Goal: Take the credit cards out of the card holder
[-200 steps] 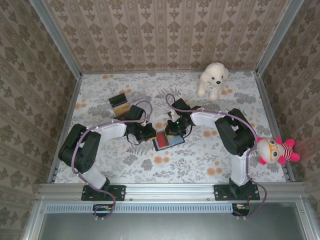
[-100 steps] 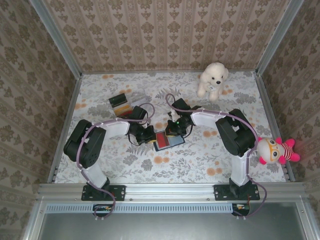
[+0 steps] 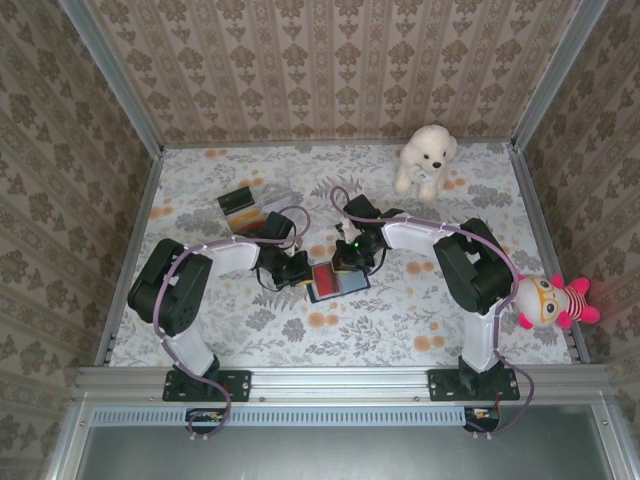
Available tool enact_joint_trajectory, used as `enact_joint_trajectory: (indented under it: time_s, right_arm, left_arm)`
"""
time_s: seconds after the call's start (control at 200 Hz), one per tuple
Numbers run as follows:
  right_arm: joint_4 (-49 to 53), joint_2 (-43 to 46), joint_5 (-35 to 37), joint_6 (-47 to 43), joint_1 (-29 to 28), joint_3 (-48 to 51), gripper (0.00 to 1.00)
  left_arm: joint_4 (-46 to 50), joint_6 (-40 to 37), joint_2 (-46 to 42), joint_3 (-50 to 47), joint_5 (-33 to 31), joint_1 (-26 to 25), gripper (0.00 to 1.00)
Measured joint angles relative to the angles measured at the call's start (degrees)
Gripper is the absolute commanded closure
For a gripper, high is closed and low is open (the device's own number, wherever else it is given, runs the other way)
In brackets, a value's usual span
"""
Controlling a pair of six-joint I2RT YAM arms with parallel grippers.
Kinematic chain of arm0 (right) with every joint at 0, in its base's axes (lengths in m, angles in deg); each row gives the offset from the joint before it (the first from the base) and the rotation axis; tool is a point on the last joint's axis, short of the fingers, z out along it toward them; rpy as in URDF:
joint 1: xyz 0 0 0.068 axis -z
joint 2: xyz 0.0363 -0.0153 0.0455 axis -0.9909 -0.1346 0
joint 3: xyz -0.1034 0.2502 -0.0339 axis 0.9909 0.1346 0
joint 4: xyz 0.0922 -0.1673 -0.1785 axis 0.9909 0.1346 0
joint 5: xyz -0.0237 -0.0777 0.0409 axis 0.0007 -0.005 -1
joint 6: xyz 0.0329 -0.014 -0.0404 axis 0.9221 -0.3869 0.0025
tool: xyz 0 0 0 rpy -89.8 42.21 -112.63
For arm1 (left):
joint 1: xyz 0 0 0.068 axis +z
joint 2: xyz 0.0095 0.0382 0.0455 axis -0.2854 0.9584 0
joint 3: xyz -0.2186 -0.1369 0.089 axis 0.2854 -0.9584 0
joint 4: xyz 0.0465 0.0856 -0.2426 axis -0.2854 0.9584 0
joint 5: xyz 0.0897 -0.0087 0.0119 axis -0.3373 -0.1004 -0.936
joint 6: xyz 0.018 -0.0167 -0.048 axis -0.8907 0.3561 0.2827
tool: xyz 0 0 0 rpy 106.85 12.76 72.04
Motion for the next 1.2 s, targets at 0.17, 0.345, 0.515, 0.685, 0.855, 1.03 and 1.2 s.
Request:
enact_joint_trajectory:
  time_s: [0.17, 0.345, 0.515, 0.685, 0.855, 1.03, 1.2]
  right_arm:
    - [0.76, -0.87, 0.20, -0.22, 0.00, -2.32, 0.96]
    - [0.81, -1.36, 0.20, -0.57, 0.11, -3.13, 0.96]
    - [0.83, -1.38, 0.63, -1.25, 0.44, -3.13, 0.95]
    - [0.85, -1.40, 0.76, -1.66, 1.14, -3.13, 0.83]
    - [1.07, -2.78, -1.55, -2.84, 1.27, -3.50, 0.74]
    - [1.09, -4.68, -3.91, -3.34, 1.22, -3.85, 0.75]
    - [1.09, -5.11, -5.44, -4.28, 1.20, -3.93, 0.80]
  left_arm:
    - [0.00, -0.42, 0.00, 0.00, 0.00, 0.00, 0.99]
    - [0.13, -0.87, 0.02, 0.09, -0.02, 0.00, 0.99]
    - [0.24, -1.33, 0.02, 0.11, -0.02, 0.00, 1.00]
    - [0.24, -1.51, 0.04, 0.11, -0.02, 0.04, 1.00]
    - [0.37, -1.51, 0.17, 0.22, 0.04, 0.04, 1.00]
    - [0.44, -1.51, 0.37, 0.37, 0.20, 0.04, 1.00]
    - [0.61, -1.53, 0.44, 0.48, 0.20, 0.09, 1.00]
